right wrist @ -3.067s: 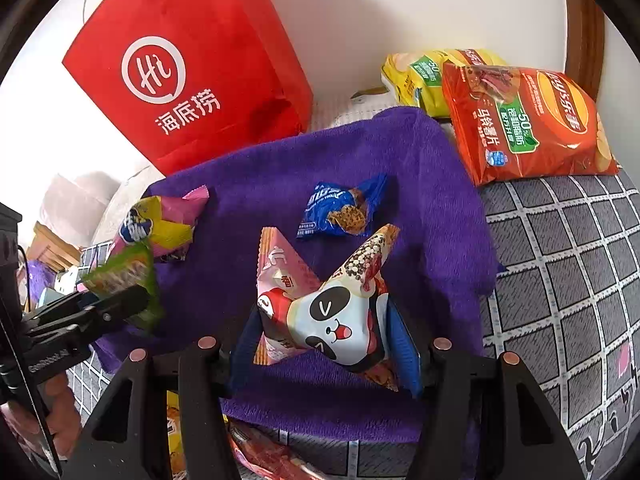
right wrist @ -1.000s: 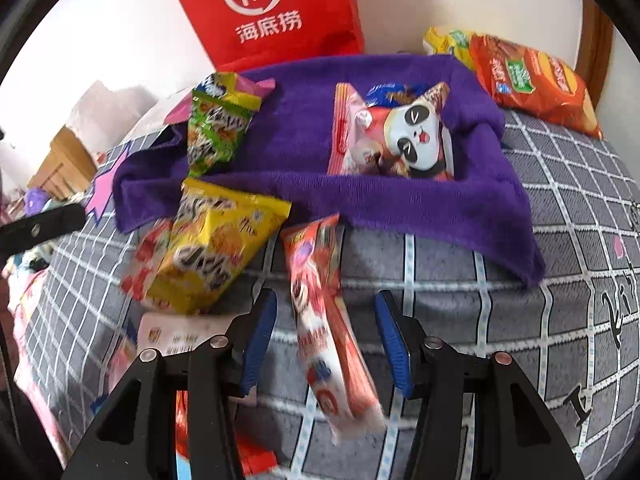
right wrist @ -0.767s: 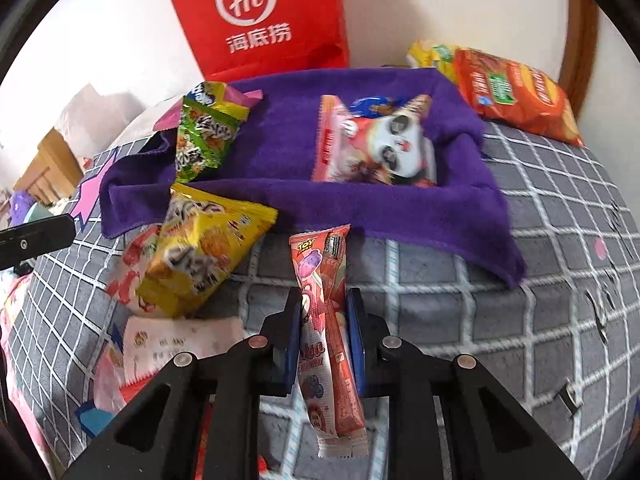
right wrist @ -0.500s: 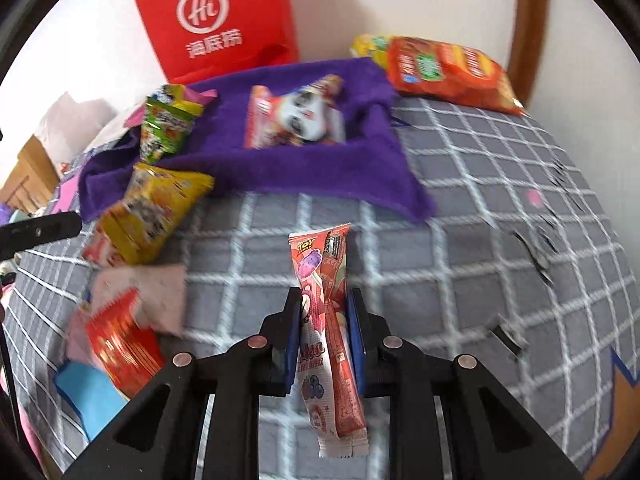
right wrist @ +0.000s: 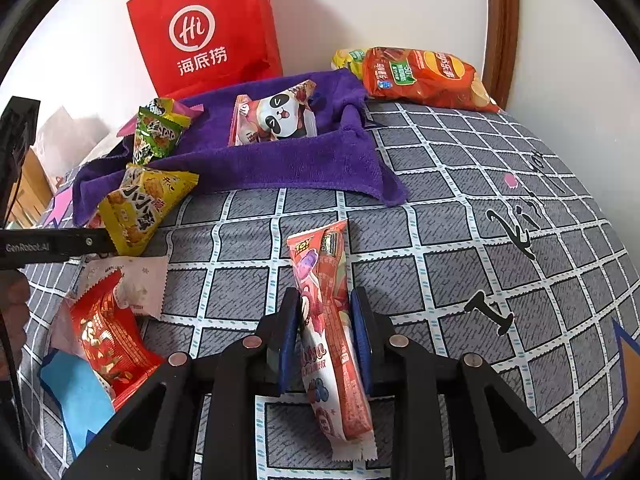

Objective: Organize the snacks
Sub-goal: 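Grasp the pink stick snack with the right tool and lift it, then hold the pink stick snack up with the right tool while the left tool grasps the white-red candy packet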

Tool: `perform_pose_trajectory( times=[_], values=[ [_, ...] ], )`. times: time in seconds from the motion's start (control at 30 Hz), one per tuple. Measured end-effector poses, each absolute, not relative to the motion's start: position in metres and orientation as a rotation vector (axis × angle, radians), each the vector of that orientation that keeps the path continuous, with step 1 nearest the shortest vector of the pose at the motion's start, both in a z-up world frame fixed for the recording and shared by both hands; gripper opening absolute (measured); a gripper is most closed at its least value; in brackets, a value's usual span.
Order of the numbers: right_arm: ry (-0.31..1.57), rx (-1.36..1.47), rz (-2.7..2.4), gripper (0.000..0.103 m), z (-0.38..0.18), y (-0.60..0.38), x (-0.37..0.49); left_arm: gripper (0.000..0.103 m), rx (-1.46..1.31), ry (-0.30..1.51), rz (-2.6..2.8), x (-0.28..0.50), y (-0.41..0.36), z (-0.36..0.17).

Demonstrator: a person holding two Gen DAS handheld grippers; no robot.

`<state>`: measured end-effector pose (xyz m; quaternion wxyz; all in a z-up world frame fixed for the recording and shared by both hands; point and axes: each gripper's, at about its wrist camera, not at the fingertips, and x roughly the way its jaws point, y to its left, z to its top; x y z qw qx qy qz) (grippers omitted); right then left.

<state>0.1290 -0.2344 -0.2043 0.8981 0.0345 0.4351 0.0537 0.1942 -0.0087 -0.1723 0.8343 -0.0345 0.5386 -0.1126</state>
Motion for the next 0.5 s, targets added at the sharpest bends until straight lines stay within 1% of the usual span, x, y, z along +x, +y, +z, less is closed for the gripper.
perform_pose_trajectory(
  times=[0.03,0.07,0.17,0.2,0.3,0.5],
  values=[
    [0.901,0.071,0.111,0.027,-0.204,-0.234,0.129,0.057,-0.063,1.136,-0.232,0.195,-0.010,-0.173],
    [0.901,0.068,0.110,0.027,-0.204,-0.234,0.130,0.053,-0.056,1.134,-0.233,0.195,-0.011,-0.173],
    [0.900,0.061,0.106,0.027,-0.204,-0.233,0.129,0.039,-0.066,1.129,-0.246,0.194,-0.011,-0.172],
    [0.900,0.062,0.104,0.026,-0.204,-0.233,0.128,0.037,-0.078,1.130,-0.245,0.194,-0.009,-0.171],
    [0.905,0.063,0.095,0.025,-0.204,-0.232,0.129,0.034,-0.104,1.125,-0.239,0.190,0.002,-0.167],
    [0.934,0.103,0.117,0.023,-0.194,-0.230,0.130,0.031,-0.123,1.090,-0.211,0.178,0.026,-0.146]
  ],
)
